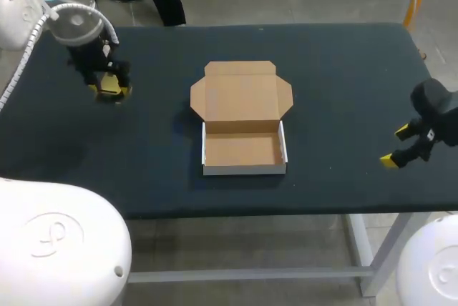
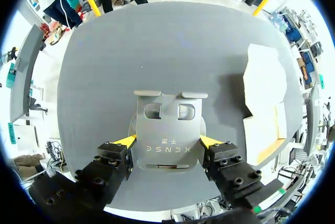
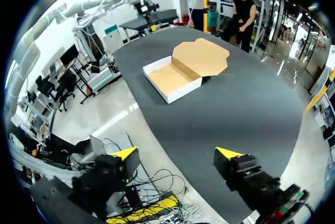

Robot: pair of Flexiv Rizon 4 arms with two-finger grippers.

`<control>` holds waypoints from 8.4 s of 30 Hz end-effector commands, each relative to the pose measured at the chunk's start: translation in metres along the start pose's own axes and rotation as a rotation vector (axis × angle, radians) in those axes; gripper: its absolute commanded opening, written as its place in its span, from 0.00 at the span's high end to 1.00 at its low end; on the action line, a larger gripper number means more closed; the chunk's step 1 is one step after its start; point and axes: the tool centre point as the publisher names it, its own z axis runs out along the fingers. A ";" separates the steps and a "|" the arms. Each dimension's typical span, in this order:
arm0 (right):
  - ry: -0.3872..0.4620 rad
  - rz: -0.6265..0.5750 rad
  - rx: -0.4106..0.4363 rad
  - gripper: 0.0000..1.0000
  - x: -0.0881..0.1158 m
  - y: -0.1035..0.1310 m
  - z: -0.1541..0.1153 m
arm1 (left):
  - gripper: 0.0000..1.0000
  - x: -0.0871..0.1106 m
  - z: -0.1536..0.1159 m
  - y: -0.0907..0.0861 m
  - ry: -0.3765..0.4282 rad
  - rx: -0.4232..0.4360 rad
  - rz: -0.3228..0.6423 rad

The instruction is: Assemble the packaging by folding the flat box into shape, placing the metal phone stand inside, and closing the box properly

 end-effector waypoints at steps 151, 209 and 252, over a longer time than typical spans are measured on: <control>0.019 -0.085 0.049 0.00 -0.011 0.010 0.027 | 0.00 0.314 0.101 0.054 0.039 -0.135 0.312; 0.019 -0.085 0.049 0.00 -0.011 0.010 0.027 | 0.00 0.324 0.101 0.088 0.029 -0.125 -0.183; 0.019 -0.085 0.049 0.00 -0.011 0.010 0.027 | 0.00 0.340 0.104 0.149 -0.084 -0.128 -0.158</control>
